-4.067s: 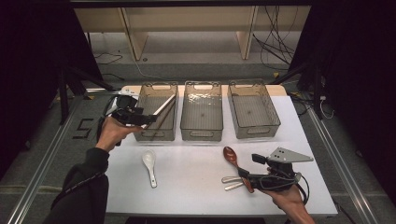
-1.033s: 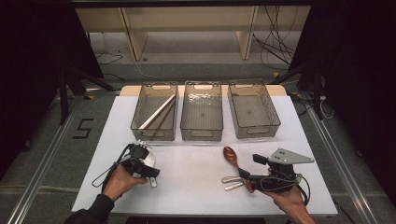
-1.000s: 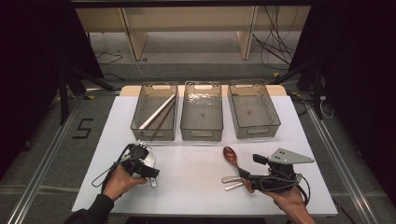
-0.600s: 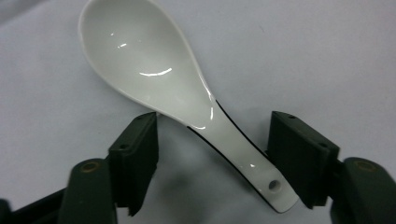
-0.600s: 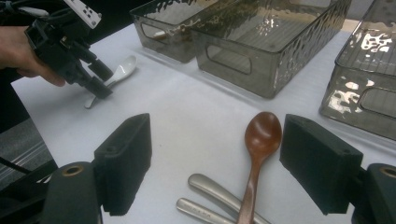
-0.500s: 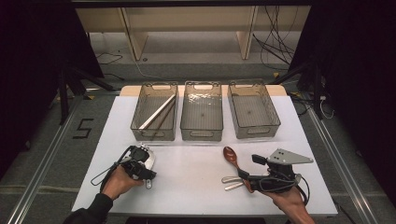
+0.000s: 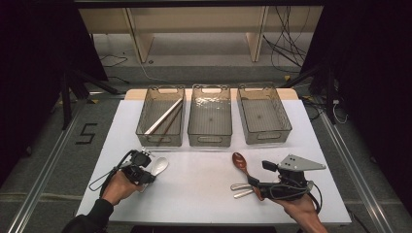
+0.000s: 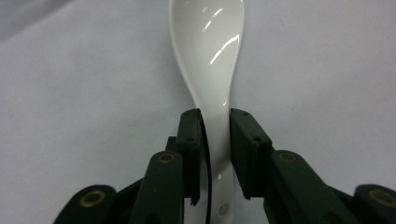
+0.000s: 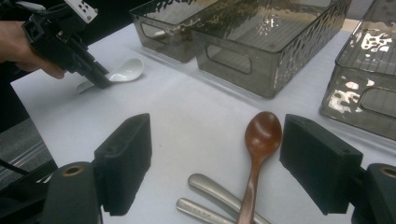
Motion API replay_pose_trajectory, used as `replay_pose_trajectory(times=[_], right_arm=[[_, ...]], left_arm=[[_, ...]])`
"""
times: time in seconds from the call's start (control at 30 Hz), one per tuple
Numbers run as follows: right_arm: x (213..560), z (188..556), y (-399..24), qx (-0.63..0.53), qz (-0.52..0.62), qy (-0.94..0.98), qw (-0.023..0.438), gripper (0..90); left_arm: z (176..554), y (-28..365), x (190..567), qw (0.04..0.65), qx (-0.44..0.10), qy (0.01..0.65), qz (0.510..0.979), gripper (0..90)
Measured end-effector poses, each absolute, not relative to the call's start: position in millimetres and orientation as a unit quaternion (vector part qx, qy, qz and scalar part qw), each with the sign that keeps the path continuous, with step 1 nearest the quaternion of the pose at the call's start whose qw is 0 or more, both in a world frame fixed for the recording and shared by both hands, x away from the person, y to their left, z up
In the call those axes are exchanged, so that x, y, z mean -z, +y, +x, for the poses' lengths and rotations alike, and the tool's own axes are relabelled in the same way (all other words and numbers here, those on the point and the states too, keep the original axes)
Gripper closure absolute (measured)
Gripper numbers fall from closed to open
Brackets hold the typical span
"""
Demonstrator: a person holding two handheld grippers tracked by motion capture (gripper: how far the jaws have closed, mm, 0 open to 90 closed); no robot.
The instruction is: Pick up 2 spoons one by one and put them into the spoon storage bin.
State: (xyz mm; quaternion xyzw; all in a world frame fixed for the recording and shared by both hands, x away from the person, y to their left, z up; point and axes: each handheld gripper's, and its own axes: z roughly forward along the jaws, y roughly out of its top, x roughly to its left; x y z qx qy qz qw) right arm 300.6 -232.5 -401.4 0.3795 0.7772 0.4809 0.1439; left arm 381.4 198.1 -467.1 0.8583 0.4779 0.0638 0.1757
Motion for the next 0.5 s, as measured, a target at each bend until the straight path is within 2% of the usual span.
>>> replay_pose_trajectory(times=[0.33, 0.5], right_arm=[[401.0, 300.3, -232.1, -0.480, 0.379, 0.778, 0.144, 26.0], [401.0, 300.3, -232.4, -0.481, 0.380, 0.777, 0.144, 26.0]], left_arm=[[380.3, 198.5, 464.9, 0.187, -0.030, 0.454, 0.871, 83.8], [379.5, 196.1, 464.7, 0.183, -0.037, 0.451, 0.873, 84.6]])
